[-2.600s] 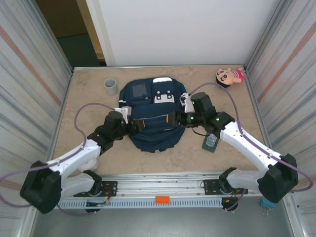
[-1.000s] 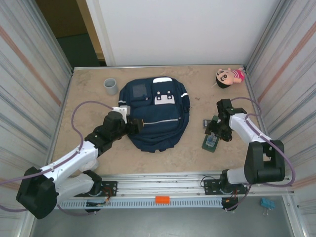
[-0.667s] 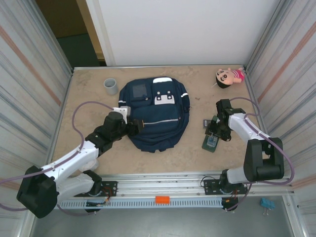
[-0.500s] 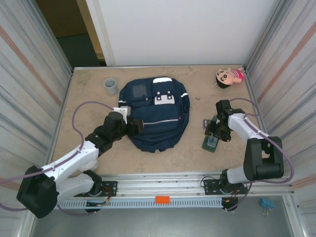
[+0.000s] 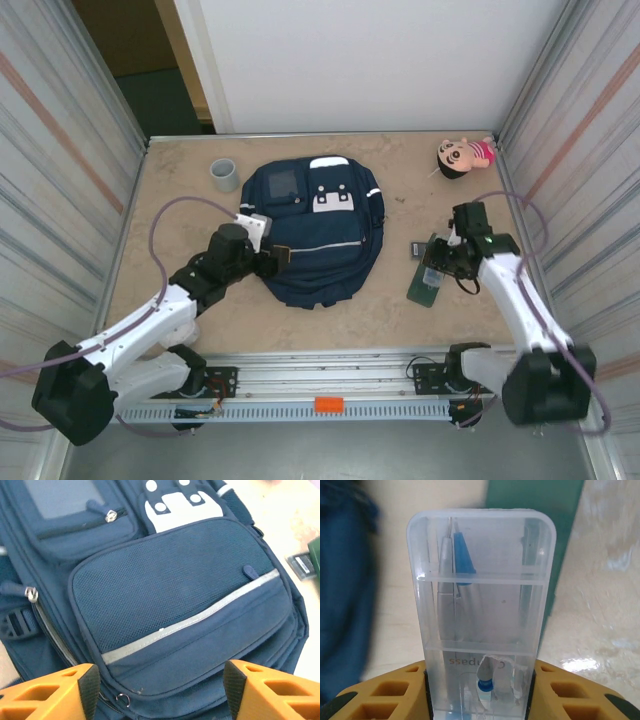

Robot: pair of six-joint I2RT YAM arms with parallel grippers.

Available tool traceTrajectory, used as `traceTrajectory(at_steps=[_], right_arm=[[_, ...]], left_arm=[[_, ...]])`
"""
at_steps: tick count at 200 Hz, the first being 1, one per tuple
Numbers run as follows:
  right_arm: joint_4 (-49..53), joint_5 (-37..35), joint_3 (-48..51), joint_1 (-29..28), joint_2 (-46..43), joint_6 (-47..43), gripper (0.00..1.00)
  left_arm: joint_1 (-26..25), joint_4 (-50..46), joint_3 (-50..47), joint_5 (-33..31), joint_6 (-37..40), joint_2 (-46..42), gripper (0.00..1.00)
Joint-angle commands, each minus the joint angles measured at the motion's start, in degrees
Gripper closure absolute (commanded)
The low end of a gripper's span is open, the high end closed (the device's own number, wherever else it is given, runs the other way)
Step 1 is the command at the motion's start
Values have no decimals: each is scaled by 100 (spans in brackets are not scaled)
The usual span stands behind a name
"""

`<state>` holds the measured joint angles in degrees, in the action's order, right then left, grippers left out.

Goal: Pack the student bag

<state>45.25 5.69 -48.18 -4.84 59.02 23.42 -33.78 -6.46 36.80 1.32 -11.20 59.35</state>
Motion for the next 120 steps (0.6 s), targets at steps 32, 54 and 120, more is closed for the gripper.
traceTrajectory(at_steps=[32,54,120], right_arm=[[-2447,2061,1403,2,-2377,845,64],[-2743,2089,1703,-24,-2646,1113,65],[-2549,2224,1654,-168,-2251,956,69]], left_arm=[[-173,-865,973,1185,3642,1159,28],[-428,-879,1281,784,4130,1820,22],[-829,49,1885,-216,4477,3365,17]])
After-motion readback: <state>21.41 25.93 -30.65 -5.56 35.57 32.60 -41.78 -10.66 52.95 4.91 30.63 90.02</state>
